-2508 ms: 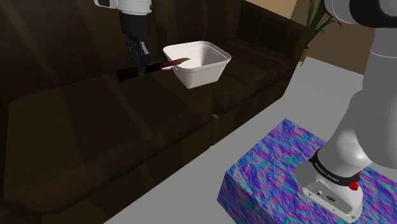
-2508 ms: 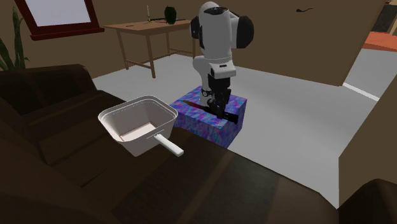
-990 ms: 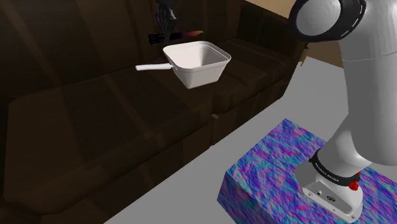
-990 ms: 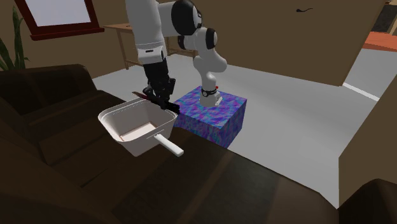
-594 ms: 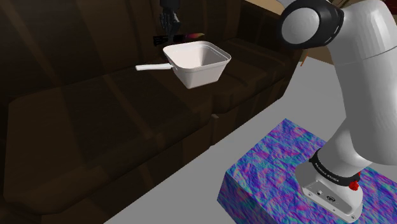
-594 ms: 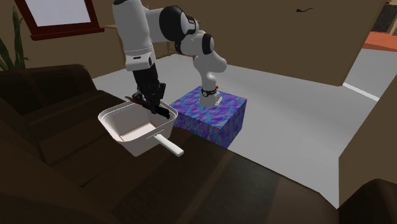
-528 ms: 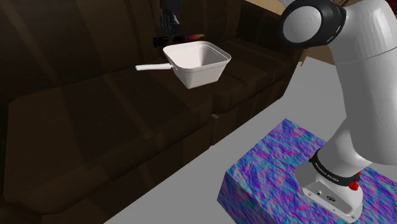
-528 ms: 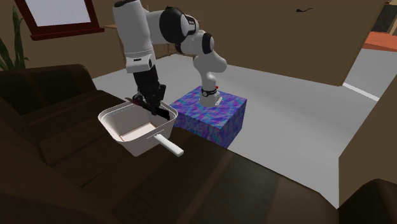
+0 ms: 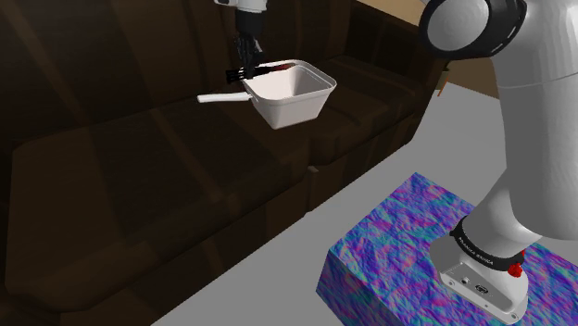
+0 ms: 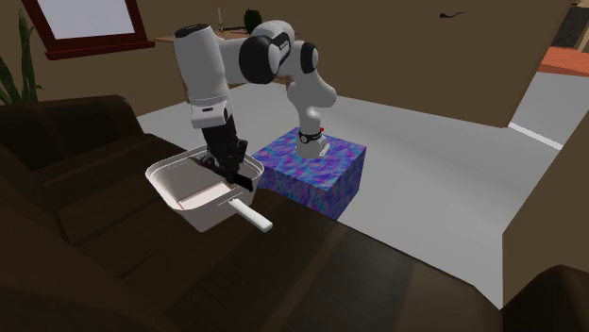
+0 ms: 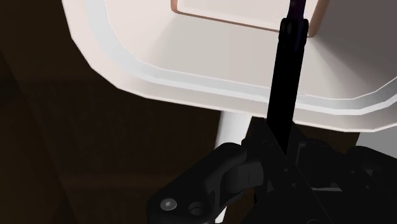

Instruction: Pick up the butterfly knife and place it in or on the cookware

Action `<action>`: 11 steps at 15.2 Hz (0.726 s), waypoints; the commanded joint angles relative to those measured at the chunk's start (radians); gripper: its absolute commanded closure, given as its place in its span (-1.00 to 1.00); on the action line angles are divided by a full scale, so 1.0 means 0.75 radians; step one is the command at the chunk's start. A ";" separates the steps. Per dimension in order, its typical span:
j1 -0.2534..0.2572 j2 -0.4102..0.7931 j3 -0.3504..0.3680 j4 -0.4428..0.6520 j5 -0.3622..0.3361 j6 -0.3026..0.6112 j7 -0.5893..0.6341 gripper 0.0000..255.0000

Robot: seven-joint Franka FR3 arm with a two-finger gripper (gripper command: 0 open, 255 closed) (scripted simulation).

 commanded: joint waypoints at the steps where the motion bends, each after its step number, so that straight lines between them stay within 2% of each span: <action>1: -0.001 -0.012 0.000 -0.053 0.001 0.042 -0.002 1.00; 9: -0.001 -0.012 0.000 -0.053 0.001 0.042 -0.002 1.00; 10: -0.001 -0.012 0.000 -0.053 0.001 0.042 -0.002 -1.00; 11: -0.001 -0.012 0.000 -0.053 0.001 0.042 -0.002 -1.00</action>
